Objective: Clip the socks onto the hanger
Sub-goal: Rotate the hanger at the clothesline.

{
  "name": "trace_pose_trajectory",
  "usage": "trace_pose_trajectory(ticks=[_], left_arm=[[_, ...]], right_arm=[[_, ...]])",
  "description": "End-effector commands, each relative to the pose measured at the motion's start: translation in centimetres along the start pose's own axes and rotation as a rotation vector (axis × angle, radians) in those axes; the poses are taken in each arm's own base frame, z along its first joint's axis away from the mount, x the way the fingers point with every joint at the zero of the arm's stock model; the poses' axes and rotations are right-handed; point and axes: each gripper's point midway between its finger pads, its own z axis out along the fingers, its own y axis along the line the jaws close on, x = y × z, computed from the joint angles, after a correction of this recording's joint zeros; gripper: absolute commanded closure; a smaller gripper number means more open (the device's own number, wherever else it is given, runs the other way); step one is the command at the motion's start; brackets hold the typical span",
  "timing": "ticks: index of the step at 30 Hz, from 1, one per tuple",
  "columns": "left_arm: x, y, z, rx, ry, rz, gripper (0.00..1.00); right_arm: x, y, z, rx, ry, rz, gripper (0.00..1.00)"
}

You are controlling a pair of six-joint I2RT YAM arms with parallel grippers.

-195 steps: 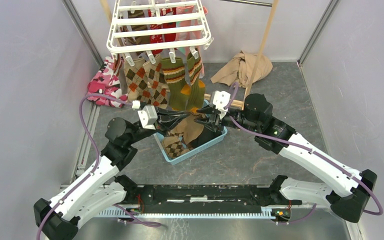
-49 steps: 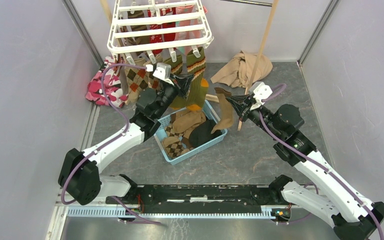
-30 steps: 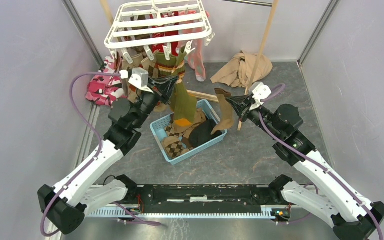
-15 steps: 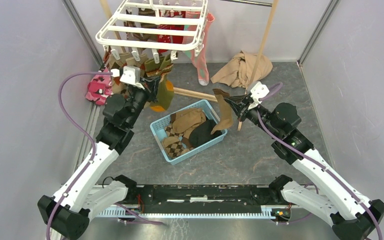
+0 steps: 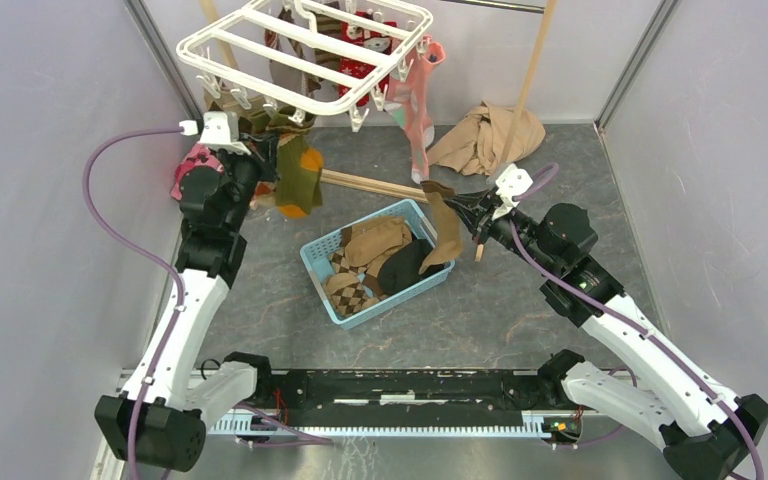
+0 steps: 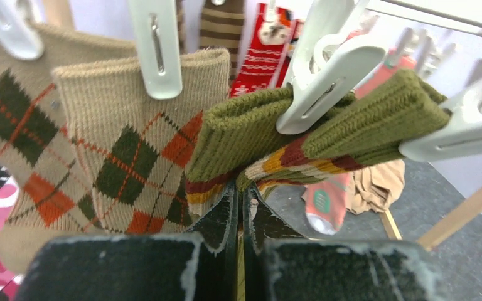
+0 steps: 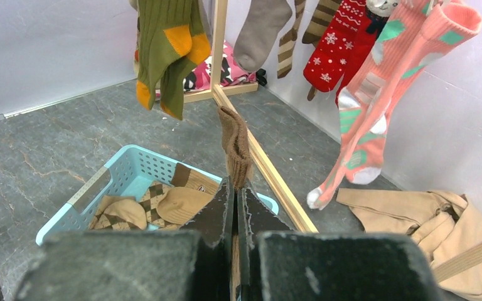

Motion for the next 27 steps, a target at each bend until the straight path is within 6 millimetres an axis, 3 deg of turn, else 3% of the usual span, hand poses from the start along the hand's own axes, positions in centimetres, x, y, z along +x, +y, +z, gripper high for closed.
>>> trace_pose_trajectory(ticks=[1, 8, 27], left_arm=[[-2.7, 1.1, 0.6, 0.017, -0.057, -0.062, 0.98], [-2.8, 4.5, 1.7, 0.003, -0.058, -0.120, 0.98], [-1.9, 7.2, 3.1, -0.021, -0.023, -0.158, 0.98]], right_arm=[[-0.9, 0.1, 0.1, -0.009, -0.038, -0.002, 1.00], [-0.8, 0.1, 0.2, -0.014, -0.037, 0.002, 1.00], [-0.4, 0.7, 0.7, -0.042, -0.037, 0.021, 1.00]])
